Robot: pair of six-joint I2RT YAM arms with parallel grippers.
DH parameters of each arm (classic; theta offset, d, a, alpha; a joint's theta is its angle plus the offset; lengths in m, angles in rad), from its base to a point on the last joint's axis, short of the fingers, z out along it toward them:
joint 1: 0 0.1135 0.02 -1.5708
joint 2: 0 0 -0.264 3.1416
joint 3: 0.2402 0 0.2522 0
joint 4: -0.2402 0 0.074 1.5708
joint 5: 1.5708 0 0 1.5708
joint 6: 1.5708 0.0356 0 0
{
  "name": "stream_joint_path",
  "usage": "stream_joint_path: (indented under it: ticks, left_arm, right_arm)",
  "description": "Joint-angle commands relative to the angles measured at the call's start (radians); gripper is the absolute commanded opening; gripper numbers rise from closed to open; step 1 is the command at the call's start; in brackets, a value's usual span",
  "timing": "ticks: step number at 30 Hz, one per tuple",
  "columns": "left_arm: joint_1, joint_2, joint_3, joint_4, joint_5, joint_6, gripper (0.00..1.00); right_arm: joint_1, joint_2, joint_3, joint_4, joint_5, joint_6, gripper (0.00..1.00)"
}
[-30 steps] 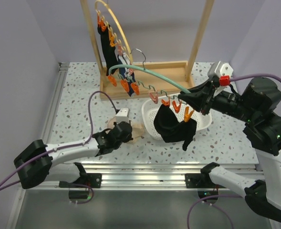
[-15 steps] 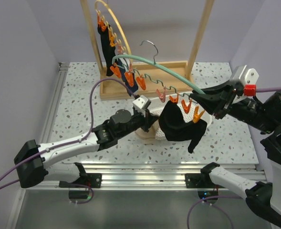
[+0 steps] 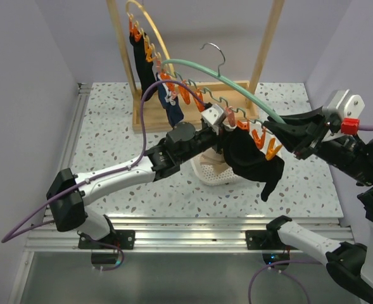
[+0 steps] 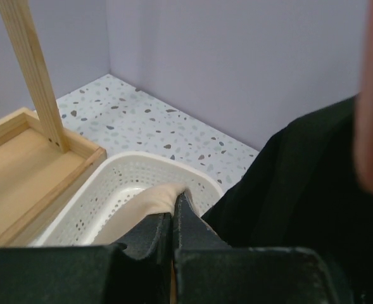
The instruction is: Remove the underwear clipped to the hanger
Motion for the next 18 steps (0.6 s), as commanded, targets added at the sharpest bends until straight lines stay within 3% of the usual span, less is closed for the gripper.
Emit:
stream_joint_path:
  ticks: [1,6,7,8,9,12,13,14,15,18]
  left_arm:
    - [-0.003,0.043,0.103,0.084,-0.015,0.068,0.0]
    - [0.011,0.098,0.103,0.105,-0.046,0.067,0.0]
    - [0.013,0.099,0.094,0.107,-0.049,0.065,0.05]
    - [0.017,0.098,0.085,0.111,-0.054,0.064,0.12]
    - [0.019,0.096,0.06,0.123,-0.066,0.058,0.31]
    - [0.022,0.072,0.014,0.133,-0.075,0.056,0.57]
    - [0.02,0.063,0.003,0.133,-0.074,0.061,0.73]
    - [0.02,0.038,-0.027,0.136,-0.074,0.068,0.8]
    - [0.02,0.023,-0.044,0.136,-0.074,0.073,0.94]
    - [0.02,-0.049,-0.115,0.127,-0.092,0.082,0.99]
  right_arm:
    - [0.001,-0.016,0.018,0.074,0.042,-0.022,0.0]
    - [0.002,-0.031,-0.033,0.089,0.051,-0.028,0.0]
    - [0.002,-0.034,-0.037,0.089,0.053,-0.031,0.0]
    - [0.002,-0.036,-0.049,0.092,0.053,-0.033,0.0]
    - [0.001,-0.036,-0.054,0.092,0.053,-0.036,0.0]
    - [0.001,-0.037,-0.066,0.095,0.053,-0.039,0.0]
    - [0.002,-0.037,-0.068,0.097,0.053,-0.039,0.0]
    - [0.001,-0.037,-0.071,0.099,0.054,-0.037,0.0]
    - [0.002,-0.039,-0.074,0.097,0.054,-0.039,0.0]
    - [0.002,-0.037,-0.08,0.1,0.053,-0.04,0.0]
